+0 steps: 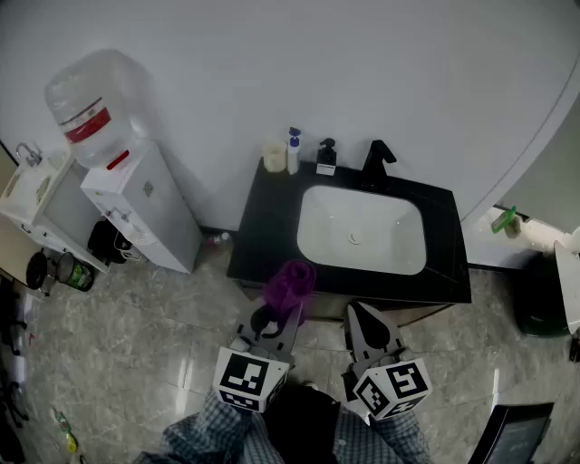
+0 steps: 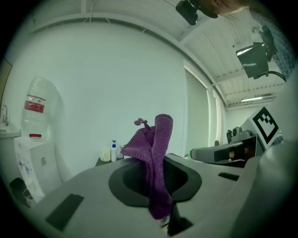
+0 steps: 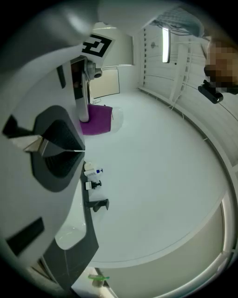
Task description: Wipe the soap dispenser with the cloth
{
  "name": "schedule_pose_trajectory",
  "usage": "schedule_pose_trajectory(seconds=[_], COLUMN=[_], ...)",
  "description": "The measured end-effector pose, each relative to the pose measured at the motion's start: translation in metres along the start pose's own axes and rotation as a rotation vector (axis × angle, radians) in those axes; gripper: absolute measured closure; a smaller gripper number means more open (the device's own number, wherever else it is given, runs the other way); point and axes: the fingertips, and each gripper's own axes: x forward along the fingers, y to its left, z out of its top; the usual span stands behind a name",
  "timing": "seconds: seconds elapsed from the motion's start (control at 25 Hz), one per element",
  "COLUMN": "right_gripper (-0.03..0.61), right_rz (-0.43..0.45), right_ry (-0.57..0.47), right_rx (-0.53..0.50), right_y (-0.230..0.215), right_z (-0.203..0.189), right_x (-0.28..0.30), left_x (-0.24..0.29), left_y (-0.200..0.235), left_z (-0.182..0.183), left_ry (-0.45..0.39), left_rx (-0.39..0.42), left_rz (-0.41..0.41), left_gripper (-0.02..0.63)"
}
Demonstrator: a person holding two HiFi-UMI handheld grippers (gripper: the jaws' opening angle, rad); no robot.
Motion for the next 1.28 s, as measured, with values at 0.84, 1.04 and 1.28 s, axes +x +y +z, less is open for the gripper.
schedule_pose_trajectory(seconds=[0.84, 1.04, 1.28], right_gripper=[0.554, 0.554, 0.554], right_rz=[-0.015, -0.007, 0.022], right_ry=[0.014, 0.015, -0.013], right_rx=[0.033, 0.05, 0.061], right_y=[-0.012, -0.021, -0.026], right_z=[-0.004, -0.007, 0.003], right_x=[-0.009, -0.016, -0.023], left_x=[-0.001, -0.001, -0.003], left_y=[-0.011, -0.019, -0.03], left_z=[0.0, 0.0, 0.004], left_ry=[0.006, 0.004, 0.002], left_rx=[-0.002, 0.002, 0.01], left_rz=[0.011, 0.033, 0.052], left_gripper=[0.551, 0.551, 0.551])
